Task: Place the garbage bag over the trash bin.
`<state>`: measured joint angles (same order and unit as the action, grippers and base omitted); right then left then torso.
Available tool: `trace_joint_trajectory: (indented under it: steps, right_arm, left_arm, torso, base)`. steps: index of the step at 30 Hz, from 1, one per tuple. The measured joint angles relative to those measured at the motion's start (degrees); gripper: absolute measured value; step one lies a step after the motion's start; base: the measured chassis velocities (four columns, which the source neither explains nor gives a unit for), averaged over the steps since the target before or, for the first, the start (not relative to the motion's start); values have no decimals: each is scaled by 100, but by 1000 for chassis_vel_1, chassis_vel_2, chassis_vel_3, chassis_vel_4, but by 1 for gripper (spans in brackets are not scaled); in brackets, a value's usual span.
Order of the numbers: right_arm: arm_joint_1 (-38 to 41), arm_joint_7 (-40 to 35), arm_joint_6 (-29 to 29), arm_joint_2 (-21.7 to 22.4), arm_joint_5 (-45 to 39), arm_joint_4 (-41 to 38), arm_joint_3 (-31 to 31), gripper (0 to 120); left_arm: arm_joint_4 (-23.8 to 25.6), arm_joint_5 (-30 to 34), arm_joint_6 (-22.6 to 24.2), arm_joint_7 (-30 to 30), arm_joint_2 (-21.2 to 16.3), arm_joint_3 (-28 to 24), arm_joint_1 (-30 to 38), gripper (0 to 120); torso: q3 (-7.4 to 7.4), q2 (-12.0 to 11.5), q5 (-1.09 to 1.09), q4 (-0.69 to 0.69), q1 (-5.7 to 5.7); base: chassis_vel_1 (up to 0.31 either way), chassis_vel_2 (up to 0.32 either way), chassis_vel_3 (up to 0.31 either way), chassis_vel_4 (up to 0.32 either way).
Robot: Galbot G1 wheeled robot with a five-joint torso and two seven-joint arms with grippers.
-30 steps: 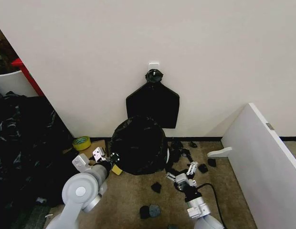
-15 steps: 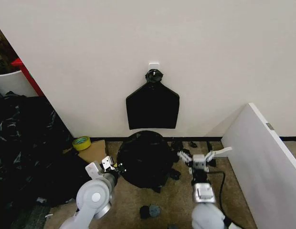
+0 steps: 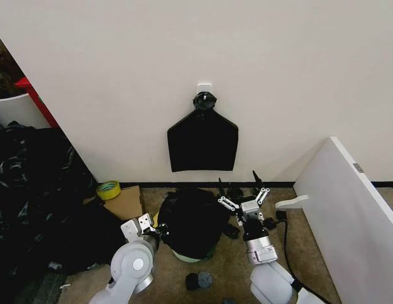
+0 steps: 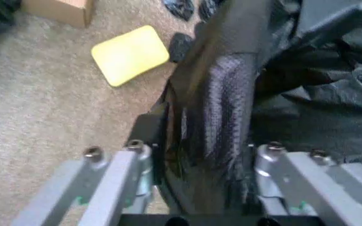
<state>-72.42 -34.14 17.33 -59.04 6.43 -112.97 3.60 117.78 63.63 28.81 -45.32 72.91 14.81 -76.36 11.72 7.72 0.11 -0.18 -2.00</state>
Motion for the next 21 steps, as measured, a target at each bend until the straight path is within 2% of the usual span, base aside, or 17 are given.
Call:
trace_joint_trajectory:
  steps: [1, 5, 8, 10, 12, 16, 18, 20, 21]
  right_arm:
    - [0, 0, 0, 0, 0, 0, 0, 100]
    - [-83, 7, 0, 3, 36, -54, -20, 100]
    - [-113, 72, 0, 3, -34, -129, -63, 100]
    - [-113, 115, 0, 1, -109, -146, -79, 100]
    - [-110, 152, -10, -12, -297, -183, -95, 100]
    - [-143, 159, -45, -34, -435, -238, -124, 100]
    - [-164, 163, -48, -35, -441, -261, -146, 100]
    - [-232, 198, -68, -34, -507, -373, -241, 100]
    - [-282, 253, -95, -36, -579, -458, -338, 100]
  left_arm:
    - [0, 0, 0, 0, 0, 0, 0, 38]
    - [424, -118, 18, -68, -140, 117, -203, 52]
    - [1143, -213, 107, -176, -353, 196, -454, 68]
    - [1309, -217, 124, -203, -410, 217, -507, 70]
    - [1560, -217, 147, -244, -520, 255, -590, 81]
    - [1634, -245, 142, -283, -545, 278, -648, 95]
    - [1655, -316, 103, -270, -526, 279, -657, 97]
    - [1739, -820, -233, -62, -472, 278, -708, 100]
    - [1811, -1375, -617, 212, -436, 278, -777, 100]
  torso:
    - [0, 0, 0, 0, 0]
    - [0, 0, 0, 0, 0]
    - [0, 0, -1, 0, 0]
    - [0, 0, 1, 1, 0]
    - [0, 0, 0, 1, 0]
    - [0, 0, -1, 0, 0]
    - [0, 0, -1, 0, 0]
    - [0, 0, 0, -1, 0]
    - [0, 0, 0, -1, 0]
  base:
    - [0, 0, 0, 0]
    - [0, 0, 0, 0]
    - [0, 0, 0, 0]
    - [0, 0, 0, 0]
    - [0, 0, 0, 0]
    - [0, 0, 0, 0]
    - [0, 0, 0, 0]
    - [0, 0, 0, 0]
    - [0, 0, 0, 0]
